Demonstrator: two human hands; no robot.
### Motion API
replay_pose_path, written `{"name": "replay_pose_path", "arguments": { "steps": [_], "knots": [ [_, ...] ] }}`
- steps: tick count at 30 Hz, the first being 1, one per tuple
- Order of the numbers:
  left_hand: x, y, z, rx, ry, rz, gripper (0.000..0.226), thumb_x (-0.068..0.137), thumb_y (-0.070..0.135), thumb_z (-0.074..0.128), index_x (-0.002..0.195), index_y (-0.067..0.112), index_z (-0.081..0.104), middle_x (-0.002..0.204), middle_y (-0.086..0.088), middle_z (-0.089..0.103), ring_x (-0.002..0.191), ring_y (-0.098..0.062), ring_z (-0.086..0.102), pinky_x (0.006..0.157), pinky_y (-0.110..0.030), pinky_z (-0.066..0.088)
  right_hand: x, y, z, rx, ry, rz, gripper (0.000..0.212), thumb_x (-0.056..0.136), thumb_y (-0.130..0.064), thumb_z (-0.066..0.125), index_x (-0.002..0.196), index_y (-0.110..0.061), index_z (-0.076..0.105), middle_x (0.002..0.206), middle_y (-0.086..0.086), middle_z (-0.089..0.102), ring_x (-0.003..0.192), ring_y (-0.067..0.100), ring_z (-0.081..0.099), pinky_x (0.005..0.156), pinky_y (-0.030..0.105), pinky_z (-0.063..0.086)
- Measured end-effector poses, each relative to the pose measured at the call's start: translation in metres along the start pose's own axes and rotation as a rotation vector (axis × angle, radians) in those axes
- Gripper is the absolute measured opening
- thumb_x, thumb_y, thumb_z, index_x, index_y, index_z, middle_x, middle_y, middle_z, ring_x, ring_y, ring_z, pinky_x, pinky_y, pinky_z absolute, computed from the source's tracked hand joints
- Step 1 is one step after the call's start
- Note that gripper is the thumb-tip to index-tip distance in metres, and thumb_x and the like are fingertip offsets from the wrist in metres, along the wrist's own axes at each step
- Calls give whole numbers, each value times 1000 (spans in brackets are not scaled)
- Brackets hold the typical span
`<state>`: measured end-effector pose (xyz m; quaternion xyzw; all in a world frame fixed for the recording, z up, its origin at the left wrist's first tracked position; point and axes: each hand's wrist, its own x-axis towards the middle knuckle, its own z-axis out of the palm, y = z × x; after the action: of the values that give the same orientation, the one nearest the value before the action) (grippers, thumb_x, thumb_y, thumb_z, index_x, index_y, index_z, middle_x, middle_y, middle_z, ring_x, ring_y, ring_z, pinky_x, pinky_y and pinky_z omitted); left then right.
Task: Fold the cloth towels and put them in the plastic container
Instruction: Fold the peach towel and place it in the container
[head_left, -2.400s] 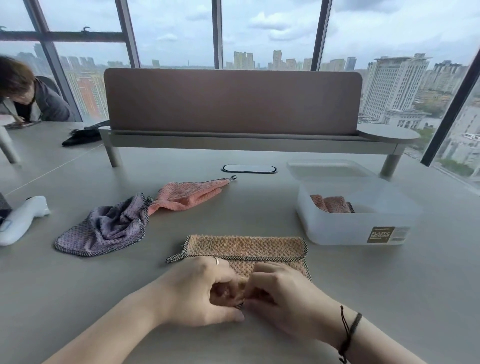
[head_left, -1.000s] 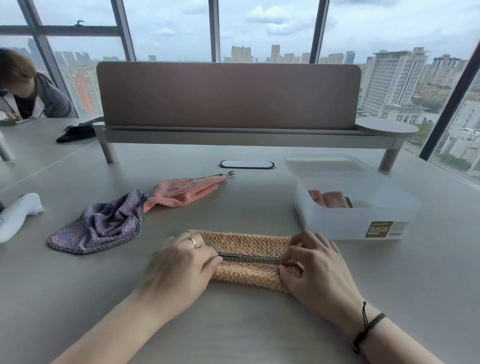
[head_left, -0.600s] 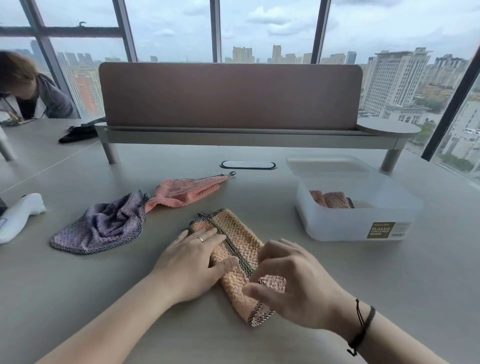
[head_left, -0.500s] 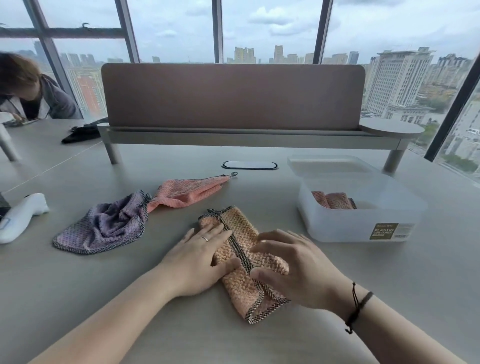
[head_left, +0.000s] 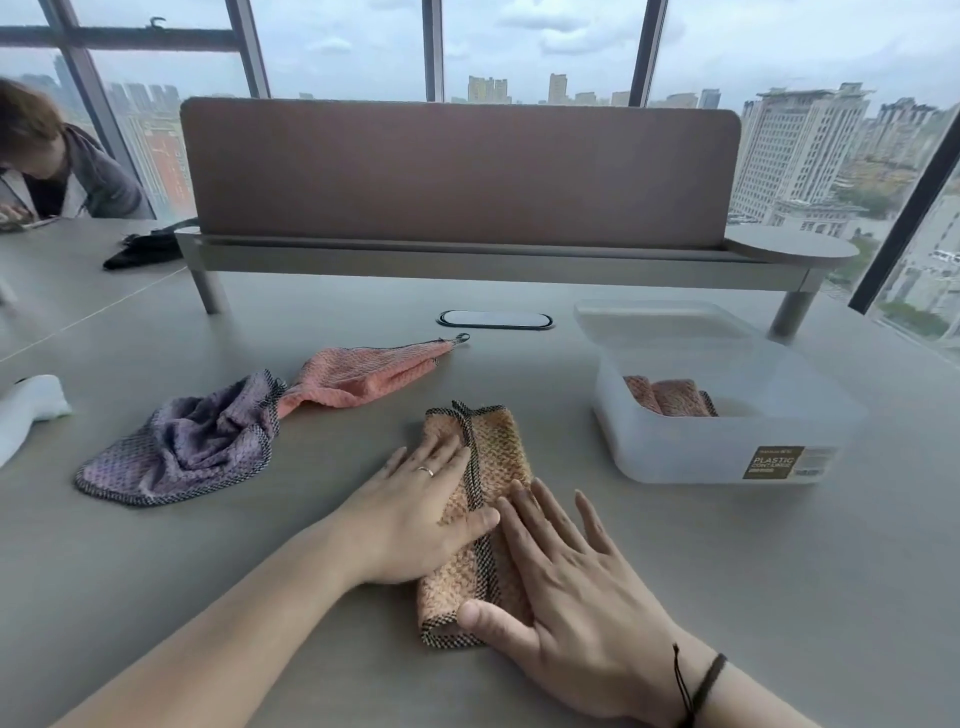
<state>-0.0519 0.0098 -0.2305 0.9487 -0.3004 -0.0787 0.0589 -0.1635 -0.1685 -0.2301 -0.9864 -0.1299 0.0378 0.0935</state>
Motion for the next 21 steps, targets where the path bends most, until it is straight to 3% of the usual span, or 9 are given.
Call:
{"name": "replay_pose_path", "arguments": {
  "steps": [2, 6, 7, 11, 14, 18, 21],
  "knots": [
    [0, 1, 5, 58, -16, -3, 112, 66, 87, -6, 158, 22, -10, 164, 7, -20, 149, -9, -24, 124, -38, -8, 0, -2, -2, 55, 25, -27, 114, 69, -94, -4, 158, -23, -3, 164, -12, -8, 148, 3, -22, 123, 41, -7],
    [4, -5, 5, 99, -30, 56, 121, 58, 96, -13, 155, 26, -18, 162, 8, -26, 147, -9, -29, 124, -41, -8, 12, 17, -8, 266, 301, -20, 91, 83, -87, 10, 153, -32, 31, 158, -21, 29, 147, -7, 12, 123, 37, 12],
    [4, -5, 5, 106, -35, 69, 121, 57, 97, -13, 155, 26, -19, 162, 9, -27, 147, -9, -30, 124, -42, -8, 15, 24, -10, 256, 303, -24, 89, 84, -86, 11, 153, -34, 29, 159, -21, 27, 147, -8, 10, 124, 36, 10],
    [9, -4, 6, 122, -27, 94, 116, 63, 95, -4, 156, 26, -15, 163, 10, -23, 147, -8, -28, 125, -43, -5, 26, 31, -5, 48, 58, -49, 98, 78, -92, 8, 157, -35, -2, 163, -18, -10, 147, -3, -19, 124, 39, -4],
    [10, -6, 7, 52, 16, 103, 114, 66, 95, 5, 157, 28, -10, 163, 12, -19, 148, -4, -25, 125, -40, -5, 27, 27, -1, -19, 18, -8, 106, 74, -95, 10, 157, -32, -7, 163, -17, -12, 147, 0, -19, 124, 40, -6],
    [2, -13, 4, -239, 80, 112, 109, 72, 94, 18, 158, 30, 2, 165, 15, -9, 147, 7, -18, 124, -29, -5, 26, 25, -1, -20, 20, 16, 108, 72, -96, 8, 156, -31, -9, 163, -18, -13, 147, -1, -19, 124, 43, -5],
    [-16, -12, 4, -155, 53, 179, 96, 82, 86, 18, 158, 31, -3, 164, 17, -15, 144, 9, -24, 123, -28, -9, 26, 26, -1, -15, 18, 20, 107, 73, -96, 11, 157, -31, -9, 163, -18, -12, 147, -2, -19, 124, 43, -6]
  ]
}}
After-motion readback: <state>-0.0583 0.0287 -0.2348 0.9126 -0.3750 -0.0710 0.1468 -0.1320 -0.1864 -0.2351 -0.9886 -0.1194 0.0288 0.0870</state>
